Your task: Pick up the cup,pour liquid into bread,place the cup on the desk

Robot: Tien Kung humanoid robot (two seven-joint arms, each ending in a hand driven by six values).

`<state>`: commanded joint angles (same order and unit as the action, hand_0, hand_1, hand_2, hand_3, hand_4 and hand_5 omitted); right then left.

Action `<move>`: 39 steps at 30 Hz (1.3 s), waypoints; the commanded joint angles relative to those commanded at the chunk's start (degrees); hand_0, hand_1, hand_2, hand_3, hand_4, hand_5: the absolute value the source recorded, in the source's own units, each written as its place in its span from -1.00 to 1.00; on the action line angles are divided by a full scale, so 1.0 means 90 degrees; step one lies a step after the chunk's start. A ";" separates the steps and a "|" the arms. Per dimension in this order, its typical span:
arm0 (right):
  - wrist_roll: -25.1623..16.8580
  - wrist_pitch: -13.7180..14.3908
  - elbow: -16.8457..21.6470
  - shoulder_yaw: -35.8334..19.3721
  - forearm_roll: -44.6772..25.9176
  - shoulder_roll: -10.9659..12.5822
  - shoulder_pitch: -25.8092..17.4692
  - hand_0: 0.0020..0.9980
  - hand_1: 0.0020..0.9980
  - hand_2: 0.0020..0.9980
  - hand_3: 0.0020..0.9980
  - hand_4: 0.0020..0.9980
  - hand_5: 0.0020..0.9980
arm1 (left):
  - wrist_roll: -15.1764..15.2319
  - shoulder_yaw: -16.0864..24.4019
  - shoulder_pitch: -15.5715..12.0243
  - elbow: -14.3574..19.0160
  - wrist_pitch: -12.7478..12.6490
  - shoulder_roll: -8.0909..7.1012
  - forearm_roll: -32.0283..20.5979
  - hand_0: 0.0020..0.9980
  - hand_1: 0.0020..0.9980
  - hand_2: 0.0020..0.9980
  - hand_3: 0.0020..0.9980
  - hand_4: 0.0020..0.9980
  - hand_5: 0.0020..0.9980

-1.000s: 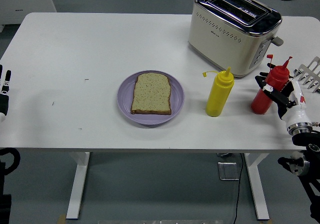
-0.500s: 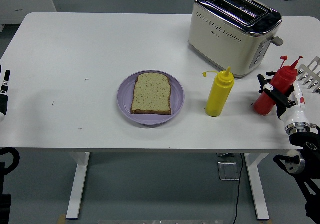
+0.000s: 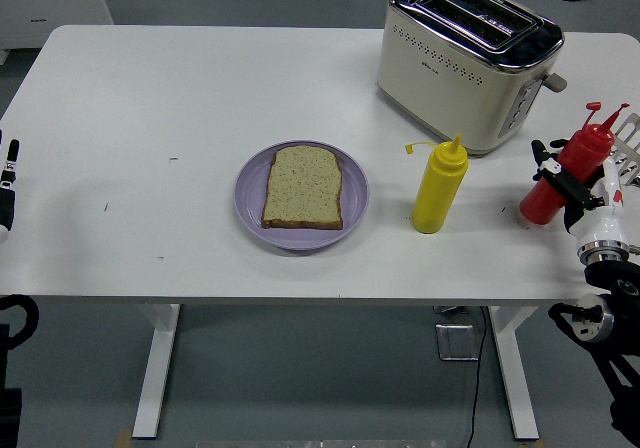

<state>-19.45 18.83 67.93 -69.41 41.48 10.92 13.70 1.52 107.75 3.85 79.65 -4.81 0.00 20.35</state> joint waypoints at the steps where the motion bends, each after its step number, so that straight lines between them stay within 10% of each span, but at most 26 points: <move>1: 0.0013 0.0005 0.0008 -0.0008 0.0012 0.0002 0.0000 -1.00 -1.00 -0.75 -0.49 0.77 -0.55 | 0.0000 0.0001 0.0000 0.0000 0.0000 0.0000 0.0000 0.57 0.49 0.47 0.37 0.14 1.00; 21: 0.0455 0.0092 0.0907 -0.0636 0.1267 0.0338 0.0150 -1.00 -1.00 -0.90 -0.62 0.80 -0.18 | 0.0003 0.0026 0.0017 0.0003 -0.0002 0.0000 -0.0002 0.58 0.49 0.47 0.37 0.14 1.00; 39: 0.1388 0.1021 0.1581 0.0027 0.5486 0.0778 0.1283 -1.00 -1.00 -0.86 -0.57 0.74 -0.24 | 0.0010 0.0044 0.0004 0.0002 -0.0002 0.0000 0.0002 0.58 0.49 0.47 0.38 0.14 1.00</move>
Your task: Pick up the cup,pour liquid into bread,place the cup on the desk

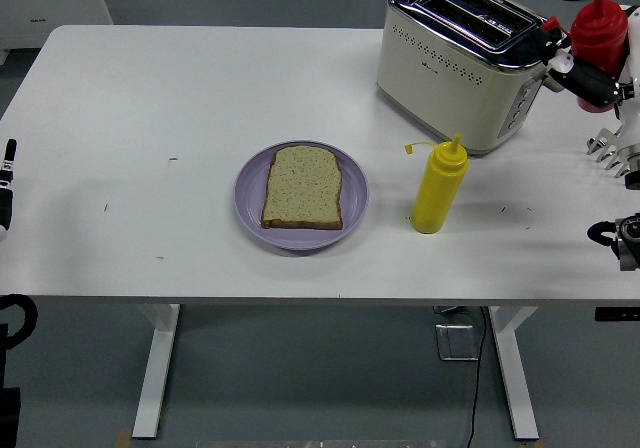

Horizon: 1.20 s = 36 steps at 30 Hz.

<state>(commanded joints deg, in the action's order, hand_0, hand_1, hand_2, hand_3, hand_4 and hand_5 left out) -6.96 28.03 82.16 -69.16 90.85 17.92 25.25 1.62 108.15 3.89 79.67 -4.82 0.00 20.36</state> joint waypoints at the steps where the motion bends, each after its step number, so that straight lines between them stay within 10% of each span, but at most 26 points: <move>1: 0.0092 0.0019 0.0005 0.0123 0.0290 0.0011 0.0146 -1.00 -1.00 -0.84 -0.55 0.72 -0.27 | 0.0000 0.0000 0.0000 0.0001 0.0001 0.0000 0.0000 0.58 0.49 0.47 0.38 0.14 1.00; 16: 0.1058 -0.0315 -0.0561 0.1298 0.4291 -0.0304 0.1621 -0.99 -1.00 -0.70 -0.47 0.69 -0.30 | 0.0006 0.0018 -0.0026 -0.0002 0.0000 0.0000 -0.0001 0.58 0.49 0.47 0.38 0.14 1.00; 24: 0.1367 -0.0602 -0.0896 0.1801 0.4350 -0.0465 0.2304 -0.98 -1.00 -0.67 -0.45 0.67 -0.32 | 0.0006 0.0041 -0.0022 -0.0004 -0.0003 0.0000 -0.0006 0.57 0.49 0.47 0.38 0.14 1.00; 36: 0.2017 -0.1126 -0.1813 0.4209 0.4350 -0.0319 0.3714 -0.97 -1.00 -0.67 -0.45 0.65 -0.35 | 0.0010 0.0075 -0.0019 -0.0005 -0.0002 0.0000 -0.0008 0.57 0.48 0.46 0.37 0.13 1.00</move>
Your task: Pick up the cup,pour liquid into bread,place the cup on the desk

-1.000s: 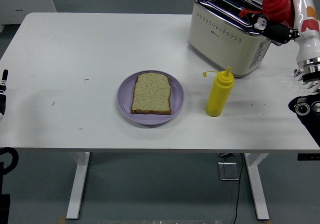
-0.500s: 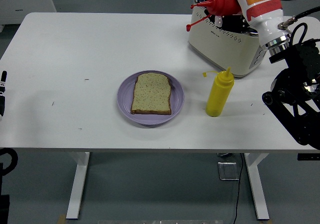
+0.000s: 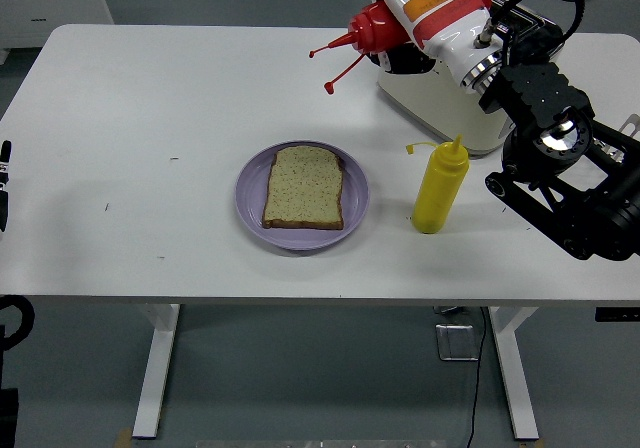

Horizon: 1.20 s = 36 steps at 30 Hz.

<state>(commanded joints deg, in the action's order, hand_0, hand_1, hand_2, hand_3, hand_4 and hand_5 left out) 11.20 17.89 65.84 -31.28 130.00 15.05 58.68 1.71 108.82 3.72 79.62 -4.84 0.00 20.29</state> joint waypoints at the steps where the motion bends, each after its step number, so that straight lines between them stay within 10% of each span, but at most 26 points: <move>1: 0.0059 -0.0051 -0.0021 0.0087 0.0000 0.0017 0.0072 -0.96 -1.00 -0.66 -0.44 0.64 -0.36 | 0.0001 0.0011 -0.0007 0.0002 -0.0001 0.0000 0.0000 0.56 0.48 0.46 0.37 0.13 1.00; 8: 0.0337 -0.0360 -0.0159 0.1032 0.0000 0.0024 0.0514 -0.94 -0.99 -0.67 -0.43 0.62 -0.38 | 0.0003 0.0012 -0.0015 -0.0002 0.0001 0.0000 -0.0003 0.56 0.47 0.46 0.37 0.13 1.00; 18: 0.0393 -0.0360 -0.0152 0.0199 0.0000 0.0014 0.0448 -0.94 -0.99 -0.67 -0.43 0.61 -0.38 | 0.0006 0.0021 -0.0021 0.0002 -0.0001 0.0000 0.0000 0.56 0.47 0.46 0.37 0.13 1.00; 25: 0.0356 -0.0463 -0.0208 0.0981 0.0000 -0.0040 0.0479 -0.94 -0.99 -0.66 -0.43 0.60 -0.37 | 0.0004 0.0007 -0.0010 0.0000 0.0002 0.0000 0.0001 0.56 0.47 0.46 0.36 0.13 1.00; 36: 0.0425 -0.0427 -0.0148 -0.0070 0.0000 -0.0034 0.0441 -0.94 -0.99 -0.66 -0.43 0.59 -0.37 | 0.0006 0.0030 -0.0028 0.0003 -0.0005 0.0000 -0.0001 0.56 0.47 0.46 0.37 0.14 1.00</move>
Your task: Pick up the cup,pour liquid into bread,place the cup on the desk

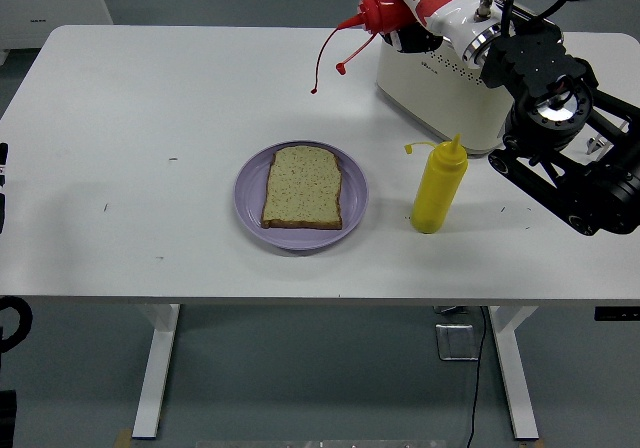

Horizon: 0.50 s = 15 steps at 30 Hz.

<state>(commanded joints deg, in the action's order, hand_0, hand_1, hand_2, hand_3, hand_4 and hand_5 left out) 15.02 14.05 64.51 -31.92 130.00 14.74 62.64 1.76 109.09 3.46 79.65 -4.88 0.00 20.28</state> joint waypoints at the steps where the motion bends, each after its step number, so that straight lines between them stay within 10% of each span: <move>1: -0.0015 -0.0018 -0.0028 0.0221 0.0000 -0.0043 0.0024 -0.94 -0.99 -0.66 -0.43 0.59 -0.36 | -0.0001 -0.0003 0.0005 -0.0001 0.0001 0.0000 0.0002 0.57 0.47 0.46 0.37 0.14 1.00; 6: -0.0045 -0.0055 -0.0056 0.0883 0.0000 -0.0145 -0.0046 -0.94 -0.99 -0.66 -0.43 0.59 -0.36 | 0.0000 -0.0025 0.0028 -0.0001 0.0011 0.0000 0.0005 0.57 0.47 0.46 0.37 0.14 1.00; 15: 0.0136 0.0397 0.0114 -0.0508 0.0000 -0.0173 -0.0336 -0.94 -0.99 -0.66 -0.43 0.59 -0.35 | 0.0000 -0.0022 -0.0024 -0.0004 -0.0001 0.0000 -0.0002 0.57 0.48 0.46 0.37 0.14 1.00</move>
<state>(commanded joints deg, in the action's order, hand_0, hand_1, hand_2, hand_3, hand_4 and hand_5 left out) 16.24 17.62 65.54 -36.49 130.00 13.18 59.62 1.76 108.90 3.24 79.62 -4.89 0.00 20.27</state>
